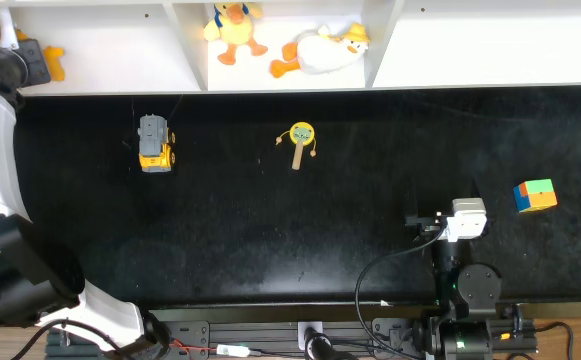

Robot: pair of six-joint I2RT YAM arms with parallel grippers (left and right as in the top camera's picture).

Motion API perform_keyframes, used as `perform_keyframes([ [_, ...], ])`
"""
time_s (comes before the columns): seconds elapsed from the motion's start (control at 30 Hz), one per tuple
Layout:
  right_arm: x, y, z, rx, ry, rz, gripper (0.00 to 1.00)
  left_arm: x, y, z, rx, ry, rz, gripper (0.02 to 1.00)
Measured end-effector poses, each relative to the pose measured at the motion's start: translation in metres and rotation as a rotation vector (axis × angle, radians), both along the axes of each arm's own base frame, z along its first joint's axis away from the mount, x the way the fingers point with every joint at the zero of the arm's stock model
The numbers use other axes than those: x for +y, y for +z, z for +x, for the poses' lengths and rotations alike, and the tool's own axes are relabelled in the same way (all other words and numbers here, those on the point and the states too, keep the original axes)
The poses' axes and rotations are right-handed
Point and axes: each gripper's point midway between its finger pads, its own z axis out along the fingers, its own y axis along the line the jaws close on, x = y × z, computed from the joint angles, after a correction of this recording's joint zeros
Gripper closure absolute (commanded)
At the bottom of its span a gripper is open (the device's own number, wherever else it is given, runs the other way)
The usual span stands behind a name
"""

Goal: Store Toys

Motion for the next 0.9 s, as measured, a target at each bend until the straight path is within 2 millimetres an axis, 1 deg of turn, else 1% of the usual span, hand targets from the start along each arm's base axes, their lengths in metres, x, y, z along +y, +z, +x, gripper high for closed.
perform_keyframes([
  [0.1,0.000,0.000,0.000,0.000,0.000,0.000,0.007,-0.003,-0.002,-0.007,0.038,-0.002,-0.018,0.963],
  [0.47,0.000,0.000,0.000,0.001,0.000,0.000,0.005,-0.006,-0.002,-0.014,0.067,-0.003,-0.029,0.961],
  [0.63,0.000,0.000,0.000,0.000,0.000,0.000,0.005,-0.009,0.004,-0.018,0.089,-0.005,-0.037,0.961],
  [0.73,0.000,0.000,0.000,0.000,0.000,0.000,0.007,-0.008,0.010,-0.017,0.076,-0.005,-0.032,0.958],
  [0.9,0.000,0.000,0.000,0.000,0.000,0.000,0.005,-0.009,0.010,-0.017,0.079,-0.005,-0.033,0.958],
])
